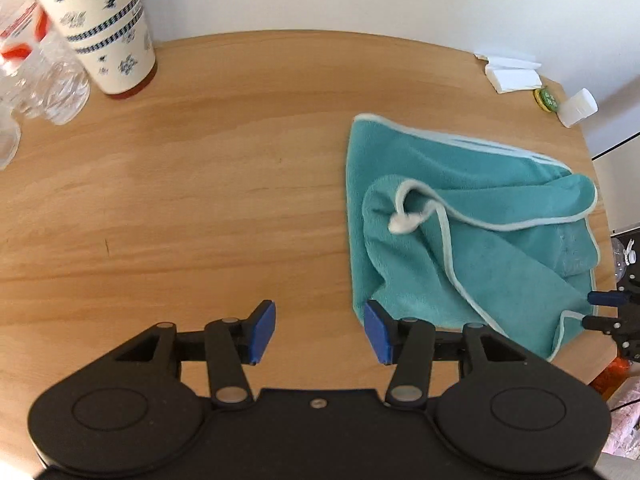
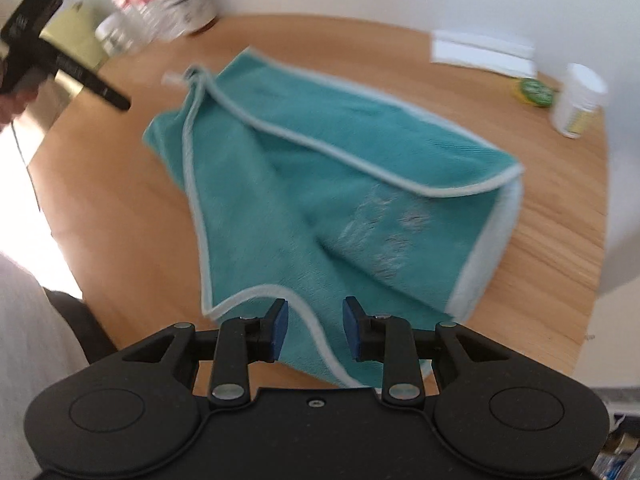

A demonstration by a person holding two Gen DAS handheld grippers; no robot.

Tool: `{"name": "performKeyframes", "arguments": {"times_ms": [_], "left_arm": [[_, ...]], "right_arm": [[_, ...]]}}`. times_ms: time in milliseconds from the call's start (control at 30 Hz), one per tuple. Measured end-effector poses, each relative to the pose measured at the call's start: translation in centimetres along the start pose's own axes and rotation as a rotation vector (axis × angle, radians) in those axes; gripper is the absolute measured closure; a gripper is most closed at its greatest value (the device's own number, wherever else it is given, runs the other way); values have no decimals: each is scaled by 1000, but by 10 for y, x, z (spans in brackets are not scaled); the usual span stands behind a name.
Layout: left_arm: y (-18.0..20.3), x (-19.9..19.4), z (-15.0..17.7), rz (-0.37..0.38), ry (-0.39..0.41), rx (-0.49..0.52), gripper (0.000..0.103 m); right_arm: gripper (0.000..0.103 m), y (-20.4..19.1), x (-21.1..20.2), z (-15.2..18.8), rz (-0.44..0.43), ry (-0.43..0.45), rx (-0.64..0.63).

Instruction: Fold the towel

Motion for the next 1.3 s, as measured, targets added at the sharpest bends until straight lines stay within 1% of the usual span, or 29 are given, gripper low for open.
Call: {"name": "performKeyframes", "arguments": {"times_ms": [133,167,200,267,300,367,433,500,533,567,633,700,767,833,900,933,967,1000,1067,1100,1233,1300], "left_arm": [[4,7,14,-7,-21,-24,50],[3,8,20,-9,-27,-36,50],[1,8,23,-8,-30,-44,50],[-3,8,29,-7,-35,-62,50],[-5,9,32,-11,-36,-72,50],[-10,9,36,-20,-37,-91,50],[-14,8,38,-28,-33,-103,50],[-17,7,39,-39,-24,-113,50],[-19,7,37,-43,-17,-117,50],[-21,6,35,-48,-7,-122,50],[-23,5,31,-49,5,-127,50],[-24,4,26,-54,18,-129,50],[-24,3,16,-62,40,-123,50],[-20,2,9,-74,66,-94,50],[-14,2,0,-74,88,-45,50],[-12,2,-2,-75,91,-32,50],[-10,3,-4,-76,93,-17,49],[-7,4,-7,-78,98,7,45],[0,6,-14,-91,115,79,40],[2,7,-17,-96,121,103,40],[9,10,-29,-108,143,195,40],[14,14,-38,-97,146,238,40]], "right_arm": [[70,-2,16,0,1,-51,-56],[75,-3,19,-1,1,-58,-69],[77,-7,21,1,-2,-83,-107],[101,-10,23,1,12,-94,-139],[101,-8,22,1,7,-96,-130],[101,-4,18,1,-3,-71,-103],[101,2,4,-1,-6,0,-61],[101,11,-8,-3,15,66,-19],[101,16,-13,-4,37,98,1],[101,18,-14,-4,45,111,10],[101,37,-27,-10,90,193,93],[101,53,-31,-15,142,232,151],[101,68,-35,-14,192,262,212],[101,72,-34,-15,218,250,183],[98,76,-33,-17,243,237,151],[95,78,-33,-17,255,230,135],[95,79,-33,-18,268,224,119],[93,81,-32,-19,280,217,103],[81,85,-31,-20,305,203,71],[79,87,-31,-21,317,197,55],[79,95,-29,-24,366,169,-10],[79,98,-29,-25,391,156,-42]]}}
Point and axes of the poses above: each gripper's, at about its wrist camera, not at the fingertips, and x roughly the way its jaws point, y to its right, z to its underside, the point moved 5 cm from there along x, roughly the way its jaws point, and after that the axes turned 7 degrees about -y, right-handed, at the moved point
